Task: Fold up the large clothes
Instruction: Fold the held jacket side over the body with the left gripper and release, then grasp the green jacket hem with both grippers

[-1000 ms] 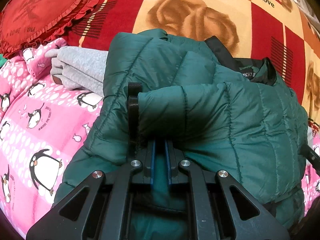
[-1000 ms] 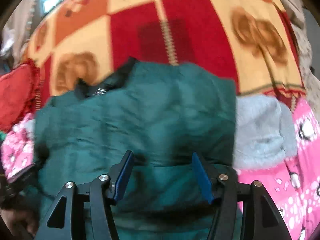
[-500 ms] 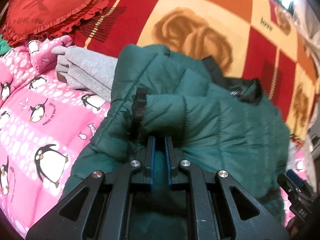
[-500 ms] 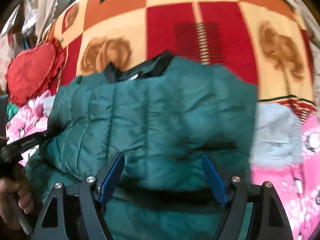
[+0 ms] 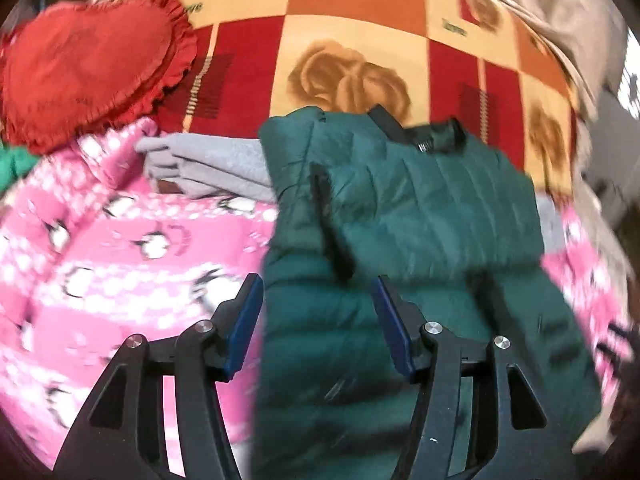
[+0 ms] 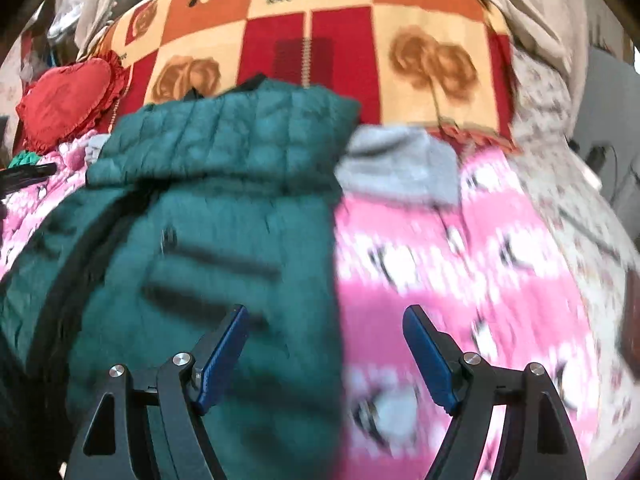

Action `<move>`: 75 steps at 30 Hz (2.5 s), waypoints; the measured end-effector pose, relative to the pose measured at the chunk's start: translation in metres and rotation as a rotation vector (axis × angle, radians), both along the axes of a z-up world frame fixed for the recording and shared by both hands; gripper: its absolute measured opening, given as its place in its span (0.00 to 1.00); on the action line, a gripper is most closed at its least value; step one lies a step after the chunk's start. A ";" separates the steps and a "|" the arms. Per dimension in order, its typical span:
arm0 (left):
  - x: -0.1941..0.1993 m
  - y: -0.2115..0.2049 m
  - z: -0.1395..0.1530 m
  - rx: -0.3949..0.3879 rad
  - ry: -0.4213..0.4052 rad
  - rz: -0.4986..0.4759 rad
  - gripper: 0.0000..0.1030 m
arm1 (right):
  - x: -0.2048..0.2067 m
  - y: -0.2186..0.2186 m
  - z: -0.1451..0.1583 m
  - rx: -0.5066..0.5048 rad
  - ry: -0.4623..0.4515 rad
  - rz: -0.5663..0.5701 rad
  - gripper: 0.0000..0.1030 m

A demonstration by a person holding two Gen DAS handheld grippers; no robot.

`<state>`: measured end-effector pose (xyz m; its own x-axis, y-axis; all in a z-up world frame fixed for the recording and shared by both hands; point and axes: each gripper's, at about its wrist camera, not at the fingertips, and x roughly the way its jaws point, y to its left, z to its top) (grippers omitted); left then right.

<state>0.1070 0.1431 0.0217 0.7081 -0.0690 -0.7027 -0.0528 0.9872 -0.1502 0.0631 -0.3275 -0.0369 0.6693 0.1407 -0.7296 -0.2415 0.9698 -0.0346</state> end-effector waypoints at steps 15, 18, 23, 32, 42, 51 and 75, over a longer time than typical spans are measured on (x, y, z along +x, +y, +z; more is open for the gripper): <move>-0.087 0.025 -0.078 -0.056 0.084 -0.011 0.70 | -0.033 -0.027 -0.057 0.437 0.093 0.025 0.84; -0.090 0.019 -0.082 -0.109 0.089 -0.059 0.76 | -0.036 -0.027 -0.060 0.453 0.081 0.071 0.84; -0.104 0.021 -0.093 -0.208 0.091 -0.073 0.80 | -0.035 -0.039 -0.065 0.527 0.098 0.077 0.84; -0.119 0.006 -0.094 -0.234 0.074 -0.170 0.77 | -0.029 -0.016 -0.057 0.430 0.099 0.220 0.56; -0.121 0.003 -0.084 -0.344 0.085 -0.288 0.73 | -0.032 -0.017 -0.066 0.608 0.107 0.312 0.56; -0.106 -0.005 -0.093 -0.298 0.057 -0.235 0.40 | -0.016 -0.006 -0.066 0.548 0.046 0.216 0.56; -0.113 -0.008 -0.078 -0.266 0.015 -0.136 0.18 | -0.048 0.005 -0.033 0.496 -0.045 0.168 0.23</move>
